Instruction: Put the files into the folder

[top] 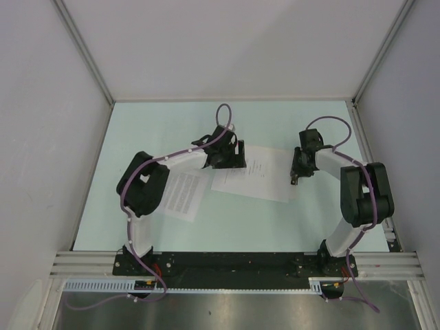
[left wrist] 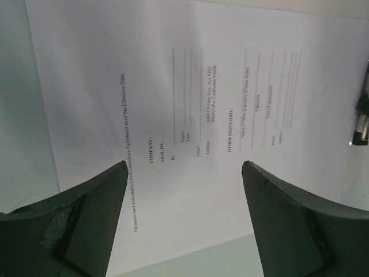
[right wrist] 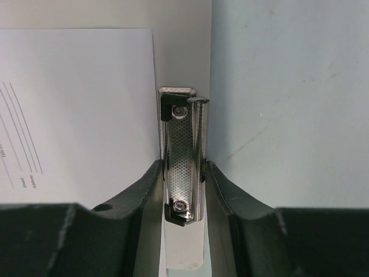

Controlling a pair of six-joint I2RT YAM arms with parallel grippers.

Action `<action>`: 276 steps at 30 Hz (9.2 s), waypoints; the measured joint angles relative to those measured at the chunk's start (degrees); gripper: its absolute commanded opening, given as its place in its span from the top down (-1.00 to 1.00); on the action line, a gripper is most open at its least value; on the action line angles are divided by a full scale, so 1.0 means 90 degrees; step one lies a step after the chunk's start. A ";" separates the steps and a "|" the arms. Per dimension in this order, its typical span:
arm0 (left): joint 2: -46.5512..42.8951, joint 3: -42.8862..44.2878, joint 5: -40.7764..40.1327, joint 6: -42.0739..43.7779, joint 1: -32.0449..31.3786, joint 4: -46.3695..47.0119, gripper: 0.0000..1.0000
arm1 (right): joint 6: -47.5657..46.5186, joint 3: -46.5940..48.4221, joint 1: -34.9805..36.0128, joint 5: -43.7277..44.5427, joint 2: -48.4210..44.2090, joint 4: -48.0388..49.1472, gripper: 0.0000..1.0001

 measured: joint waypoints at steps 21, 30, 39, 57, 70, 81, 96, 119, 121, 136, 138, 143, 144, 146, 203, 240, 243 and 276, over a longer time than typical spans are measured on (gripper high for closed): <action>0.0491 -0.0029 0.0308 -0.0726 0.0192 0.0687 -0.71 | 0.0141 -0.1307 -0.1316 -0.2793 -0.0546 0.1727 1.00; 0.0551 -0.0005 0.0340 -0.1056 0.0233 0.0809 -0.70 | 0.0221 -0.1382 -0.1413 -0.2982 -0.0544 0.1838 1.00; 0.0527 -0.0228 0.0583 -0.1464 0.0328 0.1358 -0.77 | 0.0401 -0.1387 -0.1389 -0.2885 -0.0551 0.1829 1.00; -0.1537 -0.1362 0.1574 -0.0763 -0.0100 0.1421 -0.76 | 0.0401 -0.1280 -0.1144 -0.2620 -0.0585 0.1501 1.00; -0.1987 -0.2509 0.2052 -0.0248 -0.1564 0.1615 -0.66 | 0.0350 -0.1173 -0.1066 -0.2361 -0.0658 0.1061 1.00; -0.0962 -0.2310 0.1984 -0.0260 -0.1868 0.1928 -0.68 | 0.0347 -0.1105 -0.0848 -0.2004 -0.0746 0.0712 1.00; -0.0010 -0.2062 0.2669 -0.1559 -0.1829 0.3553 -0.66 | 0.0476 -0.1103 -0.0510 -0.1545 -0.0891 0.0396 1.00; -0.2409 -0.2001 0.1831 0.1280 -0.2465 0.1071 -0.94 | 0.0019 -0.0631 -0.0398 -0.1042 -0.0886 -0.0231 1.00; -0.2659 -0.1885 0.1360 0.2166 -0.2565 0.0855 -0.94 | -0.0202 -0.0452 -0.0372 -0.1044 -0.0787 -0.0304 1.00; -0.0748 -0.2033 0.0561 0.6589 -0.2669 0.2402 -0.99 | -0.0678 -0.0172 -0.0291 -0.1185 -0.0350 -0.0568 1.00; -0.0532 -0.1802 0.0651 0.6768 -0.2705 0.2259 -0.99 | -0.0675 -0.0136 -0.0277 -0.1224 -0.0350 -0.0614 1.00; 0.0007 -0.1003 0.0952 0.6875 -0.2688 0.2050 -0.99 | -0.0653 -0.0087 -0.0153 -0.1241 -0.0350 -0.0641 1.00; 0.0036 -0.0954 0.0984 0.6875 -0.2676 0.2045 -0.98 | -0.0653 -0.0085 -0.0131 -0.1241 -0.0350 -0.0648 1.00; 0.0109 -0.0867 0.1015 0.6900 -0.2674 0.1984 -0.97 | -0.0653 -0.0080 -0.0104 -0.1248 -0.0335 -0.0663 1.00; 0.0610 -0.0255 0.0267 0.7643 -0.2739 0.1770 -0.96 | -0.0845 -0.0039 -0.0595 -0.2387 -0.0262 -0.0777 1.00; -0.0457 -0.1469 0.0078 0.7664 -0.2603 0.1338 -0.99 | -0.0988 0.0002 -0.0568 -0.2059 -0.0170 -0.0976 1.00; -0.0539 -0.1644 0.0002 0.7664 -0.2545 0.1525 -0.99 | -0.0988 0.0002 -0.0573 -0.2081 -0.0170 -0.0986 1.00; -0.0367 -0.1430 0.0131 0.7851 -0.2220 0.1462 -0.92 | -0.1105 0.0017 -0.1173 -0.3451 -0.0087 -0.0862 1.00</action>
